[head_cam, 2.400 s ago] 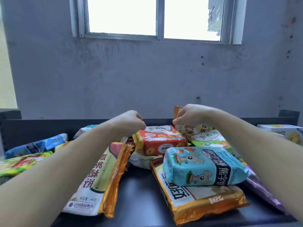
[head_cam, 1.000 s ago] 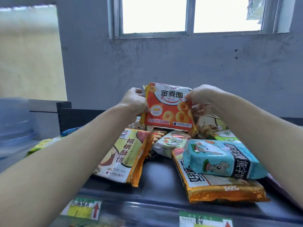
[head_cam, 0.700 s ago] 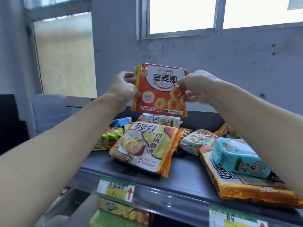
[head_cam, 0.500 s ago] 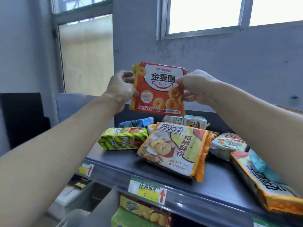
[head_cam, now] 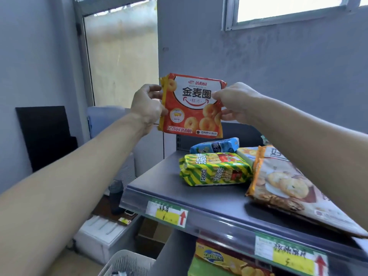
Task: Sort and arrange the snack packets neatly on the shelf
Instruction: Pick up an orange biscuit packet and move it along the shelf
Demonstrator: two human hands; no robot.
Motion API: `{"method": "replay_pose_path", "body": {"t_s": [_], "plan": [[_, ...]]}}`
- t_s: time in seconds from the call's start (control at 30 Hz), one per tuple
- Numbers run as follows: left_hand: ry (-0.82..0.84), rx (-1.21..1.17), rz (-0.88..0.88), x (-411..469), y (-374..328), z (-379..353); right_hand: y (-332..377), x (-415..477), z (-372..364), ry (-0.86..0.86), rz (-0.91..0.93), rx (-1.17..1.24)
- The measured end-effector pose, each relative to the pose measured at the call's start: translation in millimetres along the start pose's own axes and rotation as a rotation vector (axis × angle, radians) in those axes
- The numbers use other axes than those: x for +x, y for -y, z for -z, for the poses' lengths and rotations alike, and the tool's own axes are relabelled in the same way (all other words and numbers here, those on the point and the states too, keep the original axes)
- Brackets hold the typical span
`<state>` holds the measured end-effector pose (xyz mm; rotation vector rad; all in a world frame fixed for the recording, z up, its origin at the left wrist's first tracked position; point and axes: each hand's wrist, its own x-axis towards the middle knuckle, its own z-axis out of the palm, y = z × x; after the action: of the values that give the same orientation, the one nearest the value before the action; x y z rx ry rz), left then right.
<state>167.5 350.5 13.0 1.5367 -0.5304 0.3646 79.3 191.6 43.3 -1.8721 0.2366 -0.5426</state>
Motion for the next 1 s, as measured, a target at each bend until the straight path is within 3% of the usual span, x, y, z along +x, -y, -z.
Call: {"method": "replay_pose_path", "body": {"t_s": [0.47, 0.67, 1.0], "plan": [[-0.060, -0.005, -0.014, 41.3, 61.3, 44.0, -2.3, 35.4, -73.7, -0.009, -0.081, 0.025], [-0.137, 0.061, -0.011, 61.3, 90.4, 49.9, -20.0, 66.7, -95.3, -0.008, -0.123, -0.089], [-0.070, 0.101, 0.065, 84.1, 146.0, 35.5, -57.1, 105.5, -105.2, 0.061, -0.279, -0.151]]}}
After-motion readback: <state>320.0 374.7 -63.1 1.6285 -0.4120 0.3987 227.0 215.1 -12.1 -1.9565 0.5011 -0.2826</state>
